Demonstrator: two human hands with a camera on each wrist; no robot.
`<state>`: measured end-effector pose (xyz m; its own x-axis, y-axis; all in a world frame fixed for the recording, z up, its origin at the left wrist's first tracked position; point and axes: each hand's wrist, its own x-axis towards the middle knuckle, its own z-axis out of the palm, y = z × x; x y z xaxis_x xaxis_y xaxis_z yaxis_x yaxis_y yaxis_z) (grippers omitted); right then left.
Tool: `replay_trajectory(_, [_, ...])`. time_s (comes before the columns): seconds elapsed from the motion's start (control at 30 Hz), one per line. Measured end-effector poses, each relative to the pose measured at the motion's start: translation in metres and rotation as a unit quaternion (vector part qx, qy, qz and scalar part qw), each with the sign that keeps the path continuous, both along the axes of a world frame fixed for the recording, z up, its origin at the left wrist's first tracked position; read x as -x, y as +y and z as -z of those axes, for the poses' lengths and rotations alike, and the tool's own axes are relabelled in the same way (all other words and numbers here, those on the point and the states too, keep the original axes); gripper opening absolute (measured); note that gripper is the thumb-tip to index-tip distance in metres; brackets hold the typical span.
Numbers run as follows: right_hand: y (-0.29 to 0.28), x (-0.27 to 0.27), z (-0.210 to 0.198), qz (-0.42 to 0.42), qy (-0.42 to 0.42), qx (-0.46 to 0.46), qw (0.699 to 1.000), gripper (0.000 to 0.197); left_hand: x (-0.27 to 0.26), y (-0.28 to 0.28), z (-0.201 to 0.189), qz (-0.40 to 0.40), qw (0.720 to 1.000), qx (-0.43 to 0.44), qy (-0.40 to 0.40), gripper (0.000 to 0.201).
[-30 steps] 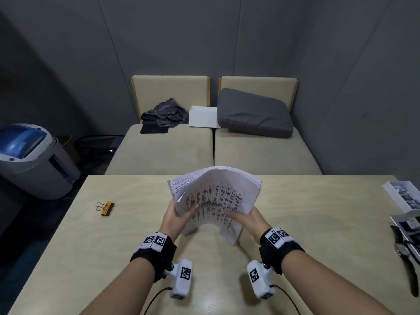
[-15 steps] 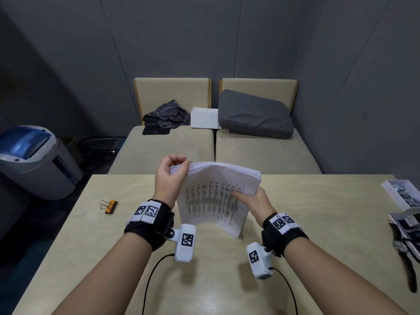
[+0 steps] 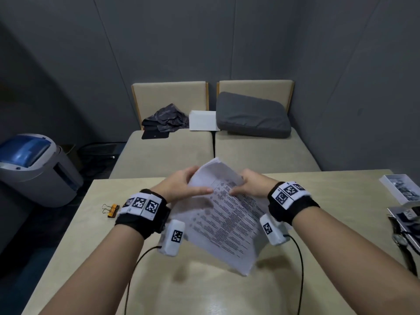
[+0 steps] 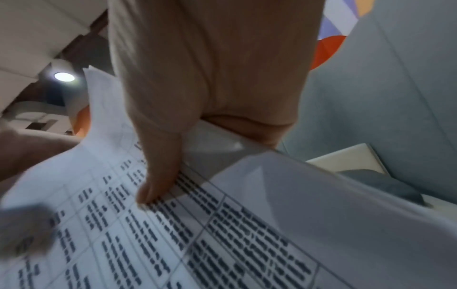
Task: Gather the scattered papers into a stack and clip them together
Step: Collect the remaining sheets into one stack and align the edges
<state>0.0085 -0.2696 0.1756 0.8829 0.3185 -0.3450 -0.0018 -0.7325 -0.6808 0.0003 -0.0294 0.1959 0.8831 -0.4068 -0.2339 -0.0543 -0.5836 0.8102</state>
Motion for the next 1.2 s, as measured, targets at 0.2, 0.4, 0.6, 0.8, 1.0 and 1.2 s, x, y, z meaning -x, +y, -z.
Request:
replay_trajectory(0.2, [-0.015,-0.001,0.032,0.103,-0.011,-0.053,0.993,0.053,0.002,0.003,0.053,-0.141,0.982,0.126,0.025,0.018])
replay_trajectory(0.4, [-0.076,0.025,0.115,0.354,0.054,-0.118,0.926,0.132,-0.004,0.043,0.102,-0.266,0.949,0.167,0.003,0.022])
replay_trajectory(0.6, [-0.061,0.019,0.141,0.315,0.13,-0.35,0.873,0.105,-0.013,0.041,0.118,-0.31,0.914,0.253,0.067,0.024])
replay_trajectory(0.8, [-0.059,-0.01,0.131,0.362,0.05,-0.462,0.808,0.078,-0.032,0.035,0.114,-0.325,0.899,0.29,0.048,0.016])
replay_trajectory(1.0, [-0.054,-0.006,0.141,0.375,0.0,-0.396,0.838,0.04,-0.018,0.028,0.139,-0.337,0.896,0.288,0.02,0.015])
replay_trajectory(1.2, [-0.056,0.006,0.174,0.335,0.034,-0.323,0.884,0.052,0.002,0.03,0.183,-0.361,0.892,0.259,0.078,0.039])
